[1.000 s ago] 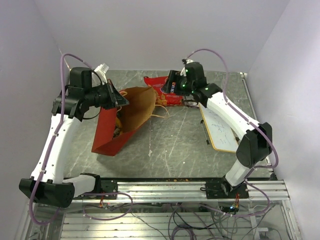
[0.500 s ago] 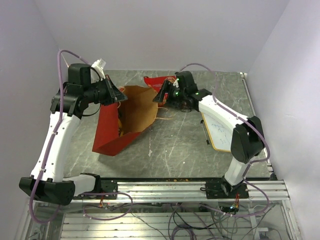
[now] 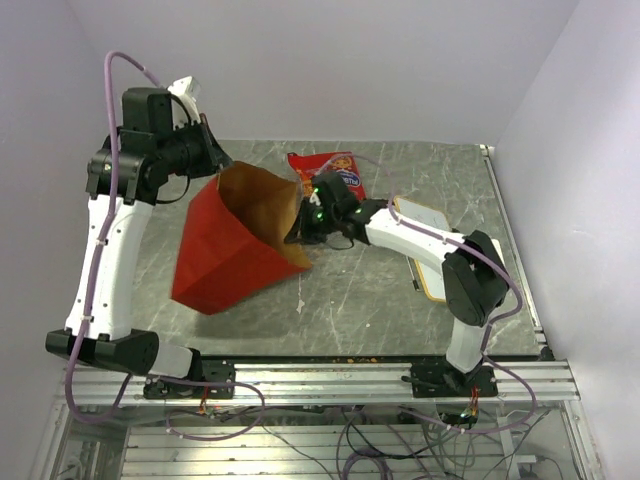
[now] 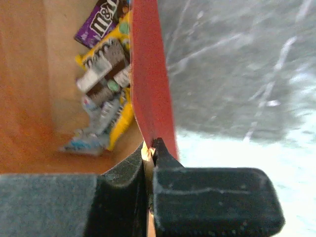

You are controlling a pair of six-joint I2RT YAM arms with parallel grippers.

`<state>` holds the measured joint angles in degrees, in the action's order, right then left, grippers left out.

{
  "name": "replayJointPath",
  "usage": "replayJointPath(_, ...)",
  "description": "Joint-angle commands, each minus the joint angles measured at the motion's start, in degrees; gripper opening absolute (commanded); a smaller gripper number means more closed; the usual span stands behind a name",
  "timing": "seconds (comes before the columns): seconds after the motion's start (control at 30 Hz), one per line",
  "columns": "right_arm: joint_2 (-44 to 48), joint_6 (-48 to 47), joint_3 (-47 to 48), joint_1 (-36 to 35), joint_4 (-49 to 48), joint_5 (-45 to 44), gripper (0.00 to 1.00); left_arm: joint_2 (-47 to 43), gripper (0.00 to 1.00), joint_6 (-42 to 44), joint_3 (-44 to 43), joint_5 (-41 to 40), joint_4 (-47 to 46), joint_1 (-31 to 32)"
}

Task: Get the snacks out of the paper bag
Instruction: Adjust the paper bag at the center of the board.

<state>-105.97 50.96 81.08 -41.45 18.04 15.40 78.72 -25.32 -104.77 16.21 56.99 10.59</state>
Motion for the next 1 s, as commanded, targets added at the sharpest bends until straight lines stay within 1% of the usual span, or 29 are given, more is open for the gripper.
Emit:
replayJointPath(0.0, 1.3, 8.3, -3.0, -4.6, -9.6, -0.4, 0.00, 2.8, 0.07, 10.0, -10.1, -9.0, 4.5, 0.2)
replayJointPath(0.1, -0.8, 9.4, 0.2, -7.2, -10.8, -0.8, 0.00, 3.0, 0.07, 14.6, -11.9, -11.0, 4.7, 0.2)
replayJointPath(0.17, -1.7, 9.1, 2.0, -8.9, -11.0, -2.3, 0.00, 1.6, 0.07, 15.3, -9.6, -10.3, 3.8, 0.2)
replayJointPath(0.2, -1.8, 9.0, 2.1, -9.6, -11.1, -3.3, 0.00, 0.1, 0.07, 14.9, -7.1, -9.3, 2.5, 0.1)
replayJointPath(0.33, -0.4, 8.1, -2.5, -10.7, -12.3, -3.5, 0.00, -8.4, 0.07, 9.7, 8.5, -1.0, -5.4, 0.2)
replayJointPath(0.4, 1.0, 7.0, -6.4, -11.0, -12.1, -4.4, 0.06, -13.1, 0.07, 5.9, 16.4, 3.6, -9.1, 0.2)
replayJointPath(0.47, 3.1, 5.4, -10.5, -11.0, -13.1, -5.8, 0.10, -18.0, 0.07, 0.9, 23.7, 7.8, -13.1, 0.2)
replayJointPath(0.57, 7.1, 1.6, -16.2, -11.0, -13.9, -9.5, 0.16, -23.5, 0.07, -3.8, 32.1, 12.4, -16.6, 0.2)
replayJointPath(0.63, 9.6, -0.1, -19.6, -11.0, -14.5, -10.4, 0.22, -26.1, 0.07, -6.8, 36.5, 15.5, -19.2, 0.2)
replayJointPath(0.73, 13.9, -2.3, -25.9, -11.2, -15.7, -11.5, 0.36, -29.4, 0.07, -8.7, 40.7, 17.7, -20.2, 0.2)
replayJointPath(0.8, 17.3, -1.2, -30.5, -11.4, -16.3, -13.9, 0.55, -31.0, 0.07, -8.6, 41.4, 18.0, -18.2, 0.2)
replayJointPath(0.83, 18.8, -0.7, -33.2, -11.4, -17.7, -14.6, 0.62, -31.7, 0.07, -8.2, 41.2, 17.8, -16.3, 0.2)
replayJointPath(0.87, 20.4, -1.0, -35.4, -11.4, -19.6, -15.2, 0.68, -32.4, 0.07, -7.6, 41.0, 17.8, -14.4, 0.1)
replayJointPath(0.97, 24.4, -6.9, -38.9, -11.5, -23.6, -17.3, 0.76, -35.4, 0.07, -8.5, 43.0, 17.8, -12.0, 0.1)
